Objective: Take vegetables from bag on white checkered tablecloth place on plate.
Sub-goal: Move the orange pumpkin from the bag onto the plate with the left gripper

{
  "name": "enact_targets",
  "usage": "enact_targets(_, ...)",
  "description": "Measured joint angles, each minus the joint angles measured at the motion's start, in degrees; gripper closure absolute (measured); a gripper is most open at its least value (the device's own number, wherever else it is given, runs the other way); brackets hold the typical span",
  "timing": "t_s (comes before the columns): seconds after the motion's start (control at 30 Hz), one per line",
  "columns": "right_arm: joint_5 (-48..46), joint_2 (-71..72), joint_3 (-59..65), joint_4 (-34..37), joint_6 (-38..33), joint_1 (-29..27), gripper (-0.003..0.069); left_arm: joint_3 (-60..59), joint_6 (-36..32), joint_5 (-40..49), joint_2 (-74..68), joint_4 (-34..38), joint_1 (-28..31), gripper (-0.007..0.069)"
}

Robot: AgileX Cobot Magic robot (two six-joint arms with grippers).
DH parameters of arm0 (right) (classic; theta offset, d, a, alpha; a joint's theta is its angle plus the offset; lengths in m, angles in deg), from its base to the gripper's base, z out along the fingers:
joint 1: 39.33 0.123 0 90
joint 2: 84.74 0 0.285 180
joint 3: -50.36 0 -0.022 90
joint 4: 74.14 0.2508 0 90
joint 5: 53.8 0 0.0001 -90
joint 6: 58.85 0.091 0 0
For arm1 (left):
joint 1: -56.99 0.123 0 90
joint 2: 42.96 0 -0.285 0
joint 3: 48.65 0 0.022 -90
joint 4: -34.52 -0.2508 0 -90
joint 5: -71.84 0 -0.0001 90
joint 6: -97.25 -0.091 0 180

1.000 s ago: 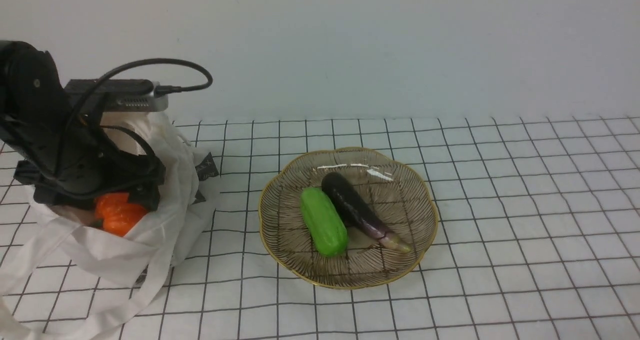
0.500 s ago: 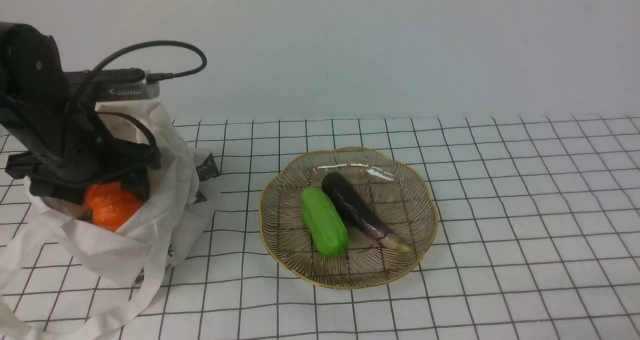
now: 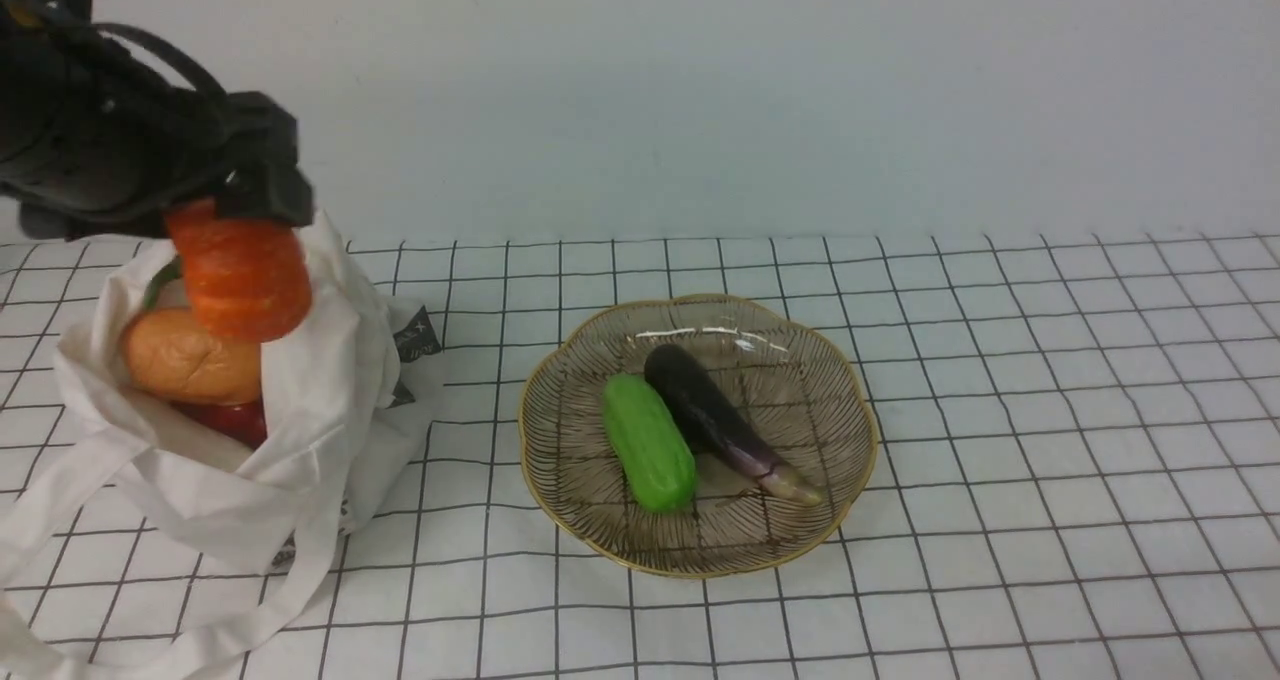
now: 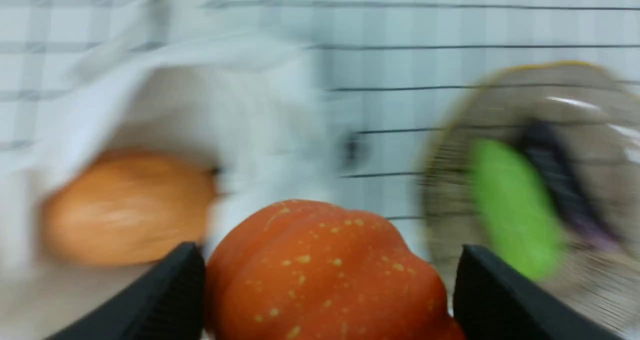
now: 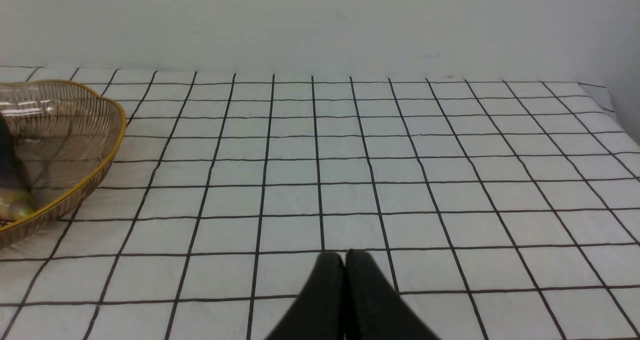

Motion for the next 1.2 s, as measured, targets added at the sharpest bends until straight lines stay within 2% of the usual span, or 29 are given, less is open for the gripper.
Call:
enact_targets(0.03, 0.0, 0.0, 0.0, 0.0, 0.0, 0.0, 0.0673, 0.1, -3.7, -1.0, 0.9, 4.9, -2.7, 0.0052)
enact_targets(0.17, 0.0, 0.0, 0.0, 0.0, 0.0, 0.0, 0.0673, 0.3, -11.8, -2.5, -0.3, 11.7, -9.6, 0.0052)
enact_targets(0.37, 0.0, 0.0, 0.0, 0.0, 0.0, 0.0, 0.0673, 0.3, -14.6, -5.7, -10.8, 12.6, -16.1, 0.0052)
enact_targets(0.63, 0.0, 0.0, 0.0, 0.0, 0.0, 0.0, 0.0673, 0.3, -14.9, -13.1, -25.1, 12.7, -16.6, 0.0052)
enact_targets(0.87, 0.0, 0.0, 0.0, 0.0, 0.0, 0.0, 0.0673, 0.3, -14.9, -18.1, -28.2, 13.4, -16.7, 0.0052)
enact_targets(1.0, 0.0, 0.0, 0.0, 0.0, 0.0, 0.0, 0.0673, 0.6, -14.9, -17.8, -28.2, 13.1, -16.7, 0.0022)
enact_targets(1.2, 0.0, 0.0, 0.0, 0.0, 0.0, 0.0, 0.0673, 3.9, -12.8, -12.0, -27.7, 9.0, -16.5, 0.0008)
